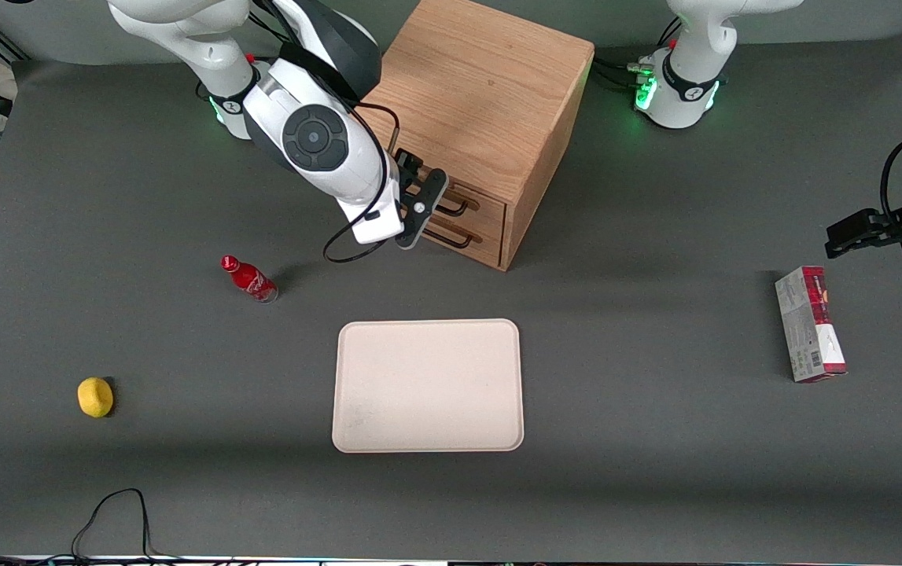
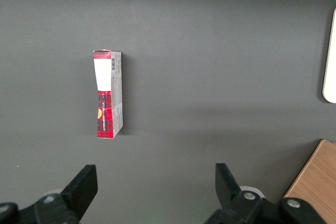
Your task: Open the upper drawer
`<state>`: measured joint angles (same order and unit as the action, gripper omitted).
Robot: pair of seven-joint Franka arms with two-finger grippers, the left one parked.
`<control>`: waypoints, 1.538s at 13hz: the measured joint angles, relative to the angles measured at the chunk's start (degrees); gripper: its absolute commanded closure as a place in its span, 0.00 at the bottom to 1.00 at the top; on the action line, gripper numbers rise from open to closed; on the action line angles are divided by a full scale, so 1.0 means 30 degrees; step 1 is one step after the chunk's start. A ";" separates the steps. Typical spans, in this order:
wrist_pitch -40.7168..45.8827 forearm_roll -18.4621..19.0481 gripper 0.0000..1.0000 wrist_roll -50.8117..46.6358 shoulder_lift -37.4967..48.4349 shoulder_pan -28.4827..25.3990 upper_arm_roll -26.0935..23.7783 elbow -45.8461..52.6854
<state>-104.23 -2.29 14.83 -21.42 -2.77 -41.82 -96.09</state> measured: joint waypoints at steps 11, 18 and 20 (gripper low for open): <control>-0.0904 0.0205 0.00 0.0585 -0.1001 0.0016 0.0038 -0.0180; -0.1039 0.2235 0.00 0.0651 -0.1040 0.0138 0.0122 0.0050; -0.1159 0.2455 0.00 0.1135 -0.1157 0.0236 0.0312 0.0381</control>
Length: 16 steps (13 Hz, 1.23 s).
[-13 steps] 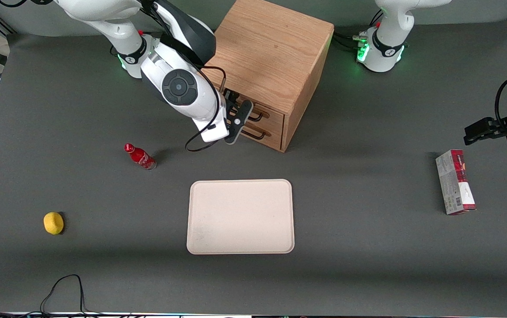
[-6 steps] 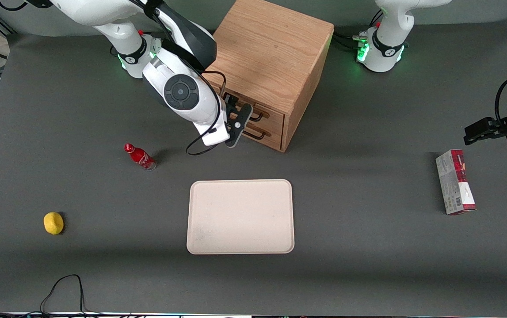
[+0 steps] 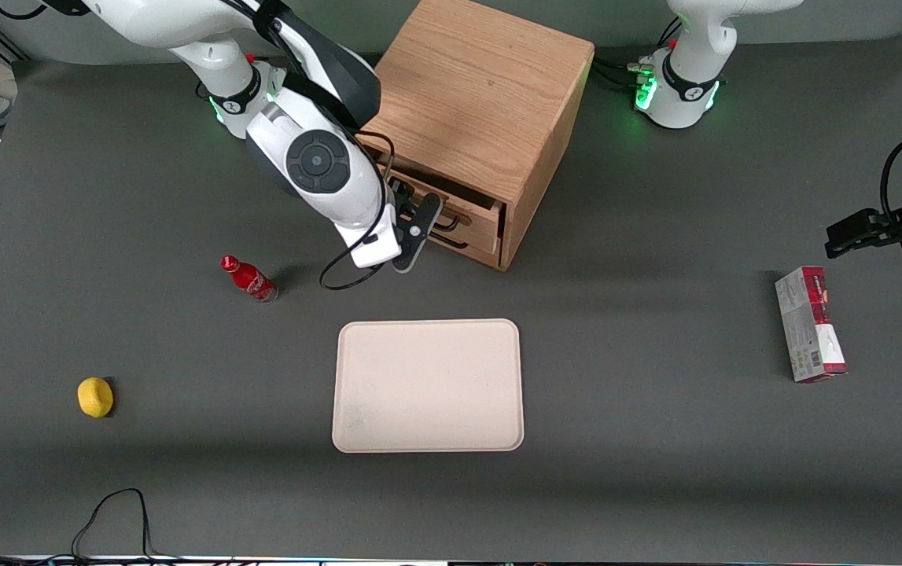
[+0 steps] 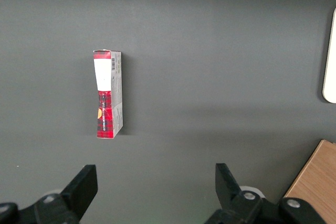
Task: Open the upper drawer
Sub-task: 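Pull the upper drawer outward by its handle with the right gripper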
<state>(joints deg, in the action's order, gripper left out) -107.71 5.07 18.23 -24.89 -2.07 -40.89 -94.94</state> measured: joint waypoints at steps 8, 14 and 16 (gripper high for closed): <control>-0.0047 0.0041 0.00 0.3290 -0.0926 0.0163 0.2990 0.2780; -0.0039 0.0052 0.00 0.3895 -0.1861 0.0172 0.3671 0.4072; -0.0059 0.0052 0.00 0.4311 -0.1971 0.0176 0.4104 0.4398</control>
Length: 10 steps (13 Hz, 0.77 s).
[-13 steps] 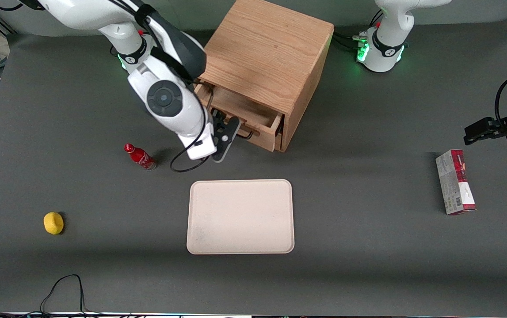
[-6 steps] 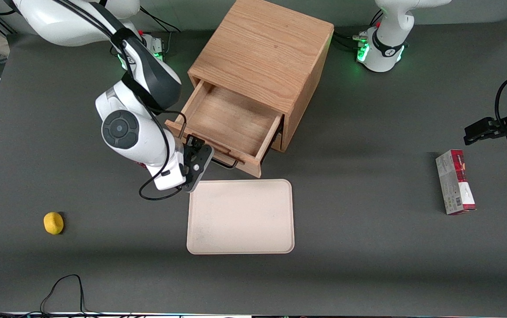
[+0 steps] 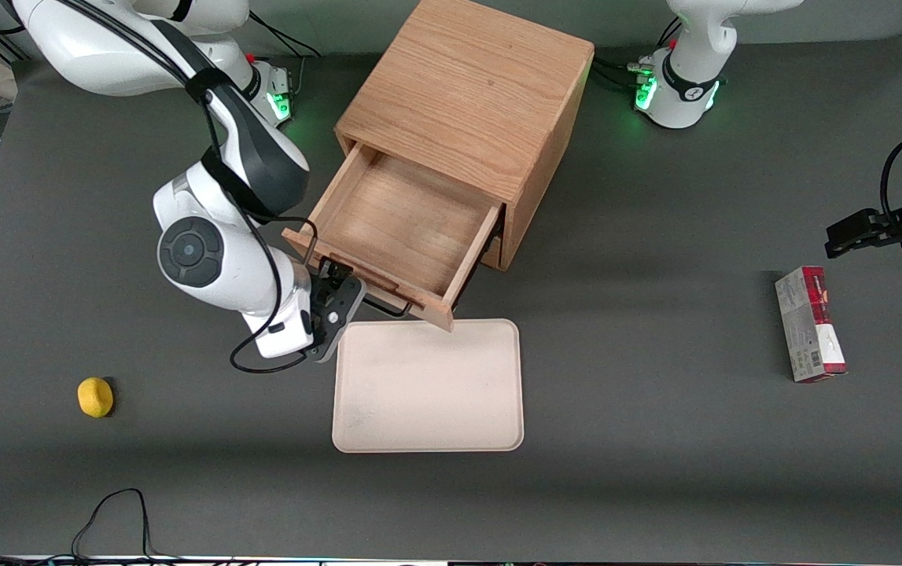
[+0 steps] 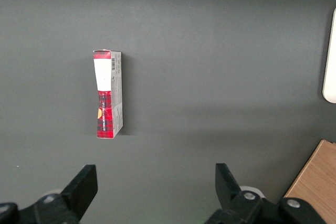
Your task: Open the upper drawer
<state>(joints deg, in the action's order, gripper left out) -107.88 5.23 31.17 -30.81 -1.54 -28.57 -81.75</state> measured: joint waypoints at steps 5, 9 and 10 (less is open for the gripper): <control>-0.0001 0.0001 0.00 0.0309 -0.0392 0.0004 0.0709 0.0847; 0.0001 0.0700 0.00 0.0309 -0.0415 0.0016 0.1414 0.2037; 0.0019 0.1020 0.00 0.0309 -0.0399 0.0038 0.1479 0.2589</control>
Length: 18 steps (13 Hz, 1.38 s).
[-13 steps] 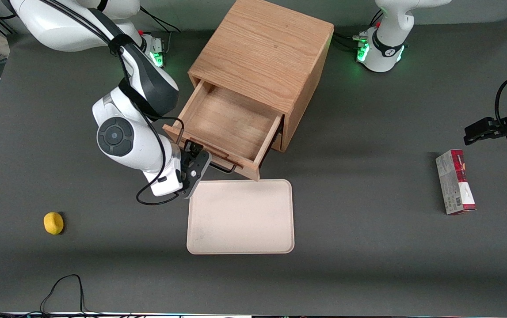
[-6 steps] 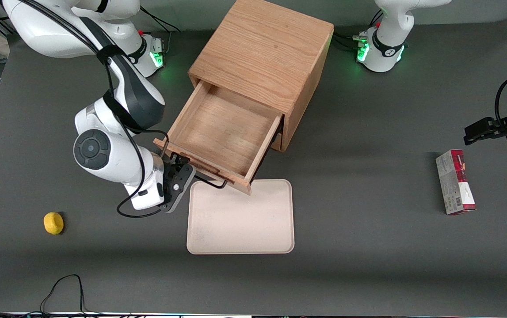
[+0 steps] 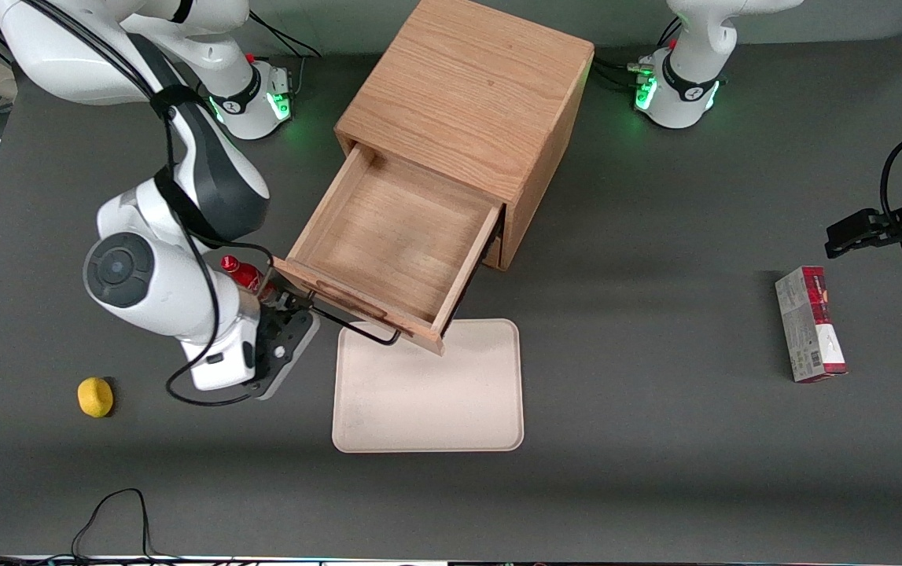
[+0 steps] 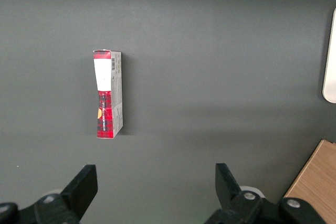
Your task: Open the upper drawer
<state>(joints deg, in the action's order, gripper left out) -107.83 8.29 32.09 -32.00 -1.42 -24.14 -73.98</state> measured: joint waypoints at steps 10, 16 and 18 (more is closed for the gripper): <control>0.6897 -0.4918 0.00 -0.4523 0.5430 0.0422 0.6810 0.0555; 0.5989 -0.4298 0.00 -1.1654 1.0833 0.0211 0.7002 -0.6174; 0.4718 -0.4096 0.00 -1.1667 1.2395 0.0218 0.7156 -0.8266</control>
<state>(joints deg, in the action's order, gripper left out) -93.67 -4.00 -2.91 5.18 -0.77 -2.67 -98.78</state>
